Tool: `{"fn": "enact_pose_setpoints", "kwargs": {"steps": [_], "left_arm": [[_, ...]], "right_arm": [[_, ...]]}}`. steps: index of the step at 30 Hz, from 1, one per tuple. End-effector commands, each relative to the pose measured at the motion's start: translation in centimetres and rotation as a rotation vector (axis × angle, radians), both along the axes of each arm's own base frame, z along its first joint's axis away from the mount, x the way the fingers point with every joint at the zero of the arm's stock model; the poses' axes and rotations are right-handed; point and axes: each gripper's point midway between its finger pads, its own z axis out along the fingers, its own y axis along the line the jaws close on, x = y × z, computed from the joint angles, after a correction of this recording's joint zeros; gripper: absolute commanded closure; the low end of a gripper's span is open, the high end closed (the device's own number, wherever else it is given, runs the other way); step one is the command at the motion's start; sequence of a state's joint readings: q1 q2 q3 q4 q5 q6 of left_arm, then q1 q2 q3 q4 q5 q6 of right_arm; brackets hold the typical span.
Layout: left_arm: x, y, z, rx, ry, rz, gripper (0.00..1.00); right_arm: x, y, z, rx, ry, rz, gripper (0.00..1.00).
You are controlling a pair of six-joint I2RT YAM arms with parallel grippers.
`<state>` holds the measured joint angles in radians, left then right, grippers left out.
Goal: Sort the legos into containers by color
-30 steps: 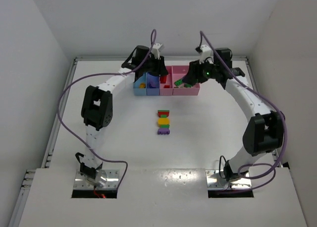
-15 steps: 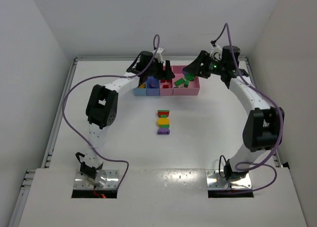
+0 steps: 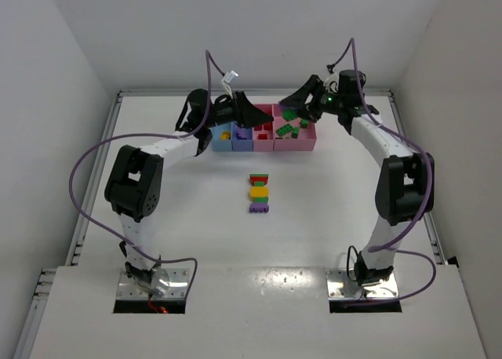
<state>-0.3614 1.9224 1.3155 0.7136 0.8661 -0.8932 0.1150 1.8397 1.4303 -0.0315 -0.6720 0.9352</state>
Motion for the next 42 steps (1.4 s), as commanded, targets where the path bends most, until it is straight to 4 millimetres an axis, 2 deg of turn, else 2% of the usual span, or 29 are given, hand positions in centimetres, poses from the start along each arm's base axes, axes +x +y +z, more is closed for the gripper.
{"fn": "enact_pose_setpoints", "kwargs": {"steps": [1, 4, 7, 9, 10, 11, 13, 14, 15, 16, 17, 19, 20, 22, 25, 27, 29, 34, 37, 40, 41, 42], "left_arm": [[-2.4, -0.2, 4.9, -0.104, -0.106, -0.069, 0.21], [-2.6, -0.6, 4.5, -0.112, -0.061, -0.083, 0.15], [-2.3, -0.7, 3.9, -0.101, -0.031, -0.082, 0.05], [-1.3, -0.8, 3.5, -0.081, -0.03, -0.049, 0.04], [-0.8, -0.4, 3.0, -0.068, -0.013, -0.028, 0.04], [-0.6, -0.3, 3.1, -0.054, -0.032, -0.012, 0.04], [0.7, 0.1, 2.8, -0.024, -0.028, 0.068, 0.07], [1.4, 0.3, 1.1, 0.042, -0.003, 0.105, 0.07], [2.4, 0.9, 2.3, 0.055, -0.032, 0.178, 0.11], [2.5, 0.7, 1.8, 0.087, -0.029, 0.204, 0.11], [3.0, 1.3, 0.9, 0.15, -0.027, 0.248, 0.13], [3.2, 1.4, 1.3, 0.185, -0.048, 0.321, 0.13], [3.1, 1.0, 1.3, 0.186, -0.049, 0.323, 0.13], [2.6, 0.7, 1.5, 0.181, -0.041, 0.322, 0.13], [2.5, 0.6, 1.3, 0.155, -0.025, 0.323, 0.13], [2.2, 0.7, 3.1, 0.113, -0.067, 0.327, 0.13], [1.8, 0.4, 3.2, 0.094, -0.056, 0.306, 0.13], [1.6, 0.2, 4.2, 0.075, -0.083, 0.312, 0.13], [2.0, 0.2, 3.9, 0.077, -0.065, 0.32, 0.17], [2.4, -0.1, 3.7, 0.071, -0.052, 0.32, 0.27], [2.6, -0.2, 3.1, 0.078, -0.042, 0.319, 0.29], [2.7, -0.2, 3.6, 0.068, -0.043, 0.319, 0.32]], "right_arm": [[0.6, 2.0, 4.1, 0.074, -0.073, -0.001, 0.81], [0.0, 3.3, 4.4, 0.085, -0.073, 0.03, 0.81], [-0.5, 3.8, 4.9, 0.09, -0.083, 0.048, 0.81], [-0.5, 3.8, 5.9, 0.067, -0.117, 0.031, 0.84], [-0.5, 3.6, 5.3, 0.045, -0.106, 0.021, 0.87], [-0.4, 3.4, 6.2, 0.043, -0.12, 0.01, 0.91], [-0.4, 3.8, 6.1, 0.002, -0.122, -0.005, 0.95], [-0.3, 3.5, 6.5, -0.018, -0.13, -0.025, 0.99], [0.2, 3.5, 6.9, -0.048, -0.141, -0.064, 0.99], [0.1, 3.8, 6.9, -0.072, -0.148, -0.067, 1.0], [0.5, 3.1, 6.3, -0.11, -0.123, -0.112, 1.0], [0.3, 3.9, 7.1, -0.142, -0.138, -0.12, 1.0], [0.6, 3.3, 6.2, -0.172, -0.104, -0.154, 1.0], [0.3, 4.2, 5.9, -0.193, -0.096, -0.144, 1.0], [0.1, 4.1, 5.0, -0.224, -0.065, -0.165, 1.0], [-0.1, 4.2, 4.7, -0.243, -0.063, -0.168, 1.0], [0.2, 3.9, 4.0, -0.259, -0.048, -0.183, 1.0], [0.1, 4.6, 4.0, -0.248, -0.042, -0.168, 1.0], [0.1, 4.8, 4.2, -0.239, -0.05, -0.16, 1.0], [0.0, 5.0, 4.1, -0.233, -0.053, -0.152, 1.0], [-0.1, 4.9, 4.6, -0.229, -0.063, -0.153, 1.0], [-0.1, 5.3, 4.8, -0.239, -0.082, -0.148, 1.0]]}}
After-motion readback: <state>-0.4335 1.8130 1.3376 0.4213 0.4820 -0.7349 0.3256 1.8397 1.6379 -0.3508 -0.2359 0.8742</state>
